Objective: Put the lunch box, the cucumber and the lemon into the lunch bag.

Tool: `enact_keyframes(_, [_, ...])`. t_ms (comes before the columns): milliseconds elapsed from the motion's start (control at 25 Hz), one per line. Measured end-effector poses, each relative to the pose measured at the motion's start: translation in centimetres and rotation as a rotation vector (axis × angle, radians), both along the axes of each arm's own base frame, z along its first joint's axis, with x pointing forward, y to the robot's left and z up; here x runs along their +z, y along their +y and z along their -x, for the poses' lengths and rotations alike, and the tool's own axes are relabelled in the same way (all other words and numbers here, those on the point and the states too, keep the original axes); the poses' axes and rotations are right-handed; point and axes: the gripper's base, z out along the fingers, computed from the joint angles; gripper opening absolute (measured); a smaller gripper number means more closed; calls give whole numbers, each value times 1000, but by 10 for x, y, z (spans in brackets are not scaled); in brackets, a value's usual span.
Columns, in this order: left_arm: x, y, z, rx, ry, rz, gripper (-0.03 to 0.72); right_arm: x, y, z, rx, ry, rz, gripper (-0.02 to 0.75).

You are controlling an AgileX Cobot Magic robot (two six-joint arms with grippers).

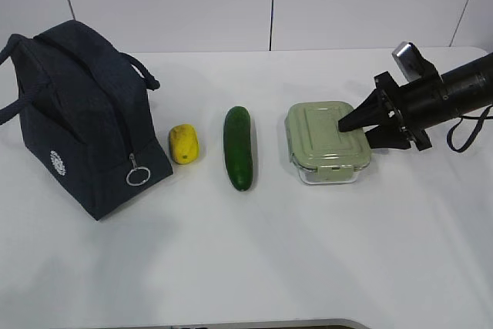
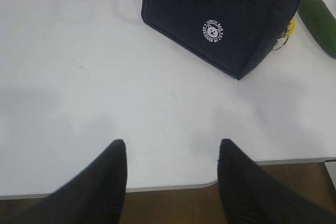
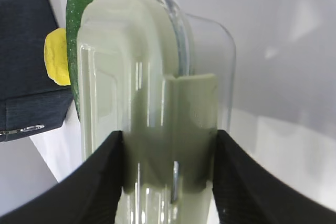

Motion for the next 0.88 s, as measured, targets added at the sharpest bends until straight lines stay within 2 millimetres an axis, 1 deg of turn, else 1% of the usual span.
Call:
enact_keyframes(240, [0,0,0,0,0,0,388,2,0,0,-4,2,1,379])
enact_keyframes(440, [1,-4,0,-27,-3,41,388,17,1,1,-4,-31,4,378])
enact_keyframes(600, [1,-7,0,-47,-9,71,388,24,1,2,-12,-37,4,378])
enact_keyframes(720, [3,-10,0,-66,-23,103,388,30,4,3,-7,-49,5,378])
enact_keyframes(880, [4,-11,-3,-75,-10,117,388,36,13,4,10,-60,2,377])
